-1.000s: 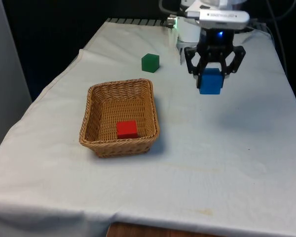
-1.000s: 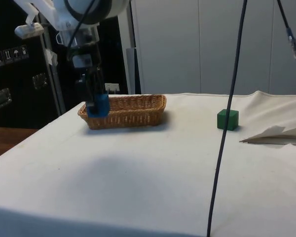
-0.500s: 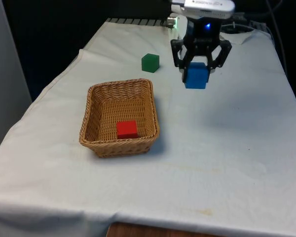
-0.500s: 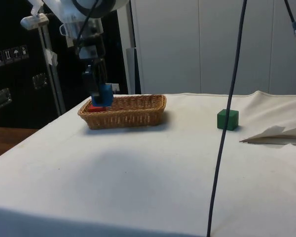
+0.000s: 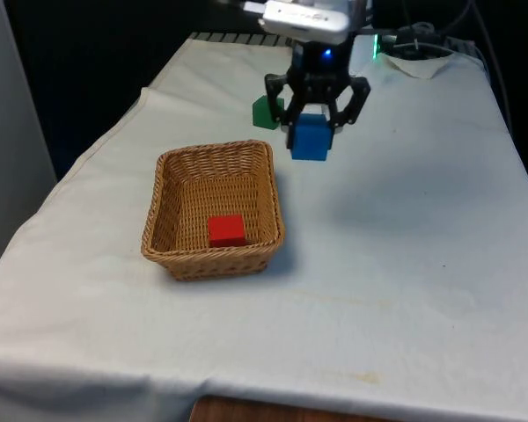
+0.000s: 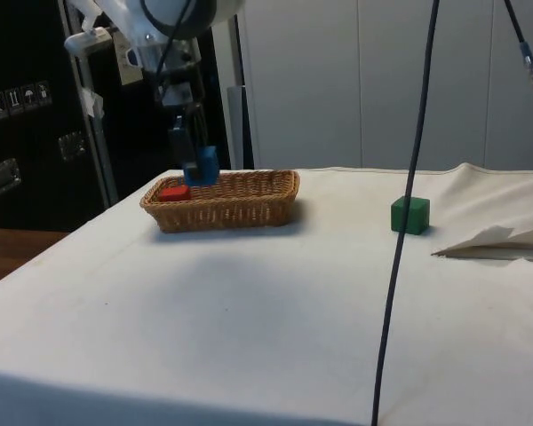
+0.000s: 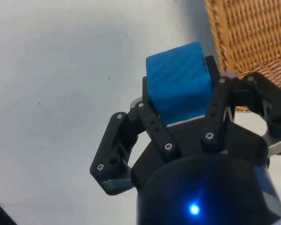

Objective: Pick up exactly two blocks and place them into the basket.

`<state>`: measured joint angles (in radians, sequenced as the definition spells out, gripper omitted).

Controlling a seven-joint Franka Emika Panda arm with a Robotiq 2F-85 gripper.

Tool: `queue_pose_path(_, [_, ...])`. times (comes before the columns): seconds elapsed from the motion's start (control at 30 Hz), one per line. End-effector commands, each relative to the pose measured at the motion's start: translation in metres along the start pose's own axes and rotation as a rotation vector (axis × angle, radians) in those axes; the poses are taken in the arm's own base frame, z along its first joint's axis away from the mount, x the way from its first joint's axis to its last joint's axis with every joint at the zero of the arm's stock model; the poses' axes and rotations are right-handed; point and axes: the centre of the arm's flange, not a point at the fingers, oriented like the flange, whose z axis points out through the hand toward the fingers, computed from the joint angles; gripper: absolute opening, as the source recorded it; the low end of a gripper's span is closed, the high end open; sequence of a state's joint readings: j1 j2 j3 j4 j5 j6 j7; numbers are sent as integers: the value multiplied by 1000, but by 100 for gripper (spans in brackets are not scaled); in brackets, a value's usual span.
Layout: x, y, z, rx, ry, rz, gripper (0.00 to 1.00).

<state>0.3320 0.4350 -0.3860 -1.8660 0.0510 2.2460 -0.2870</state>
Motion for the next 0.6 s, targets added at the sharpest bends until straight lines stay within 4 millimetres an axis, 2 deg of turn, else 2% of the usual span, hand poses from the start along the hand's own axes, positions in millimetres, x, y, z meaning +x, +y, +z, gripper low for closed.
queue_pose_path(0.0, [-1, 6, 3, 2, 7, -2, 1])
queue_pose_path(0.1, [-4, 19, 10, -1, 7, -3, 1])
queue_pose_path(0.17, [-3, 18, 9, -7, -2, -1, 1])
queue_pose_path(0.2, [-5, 27, 13, 0, 9, -2, 1])
queue_pose_path(0.37, [-8, 43, 22, 13, 25, 0, 1])
queue_pose_path(0.47, [-8, 44, 23, 12, 20, 1, 1])
queue_pose_path(0.57, [-9, 54, 31, 33, 44, 2, 1])
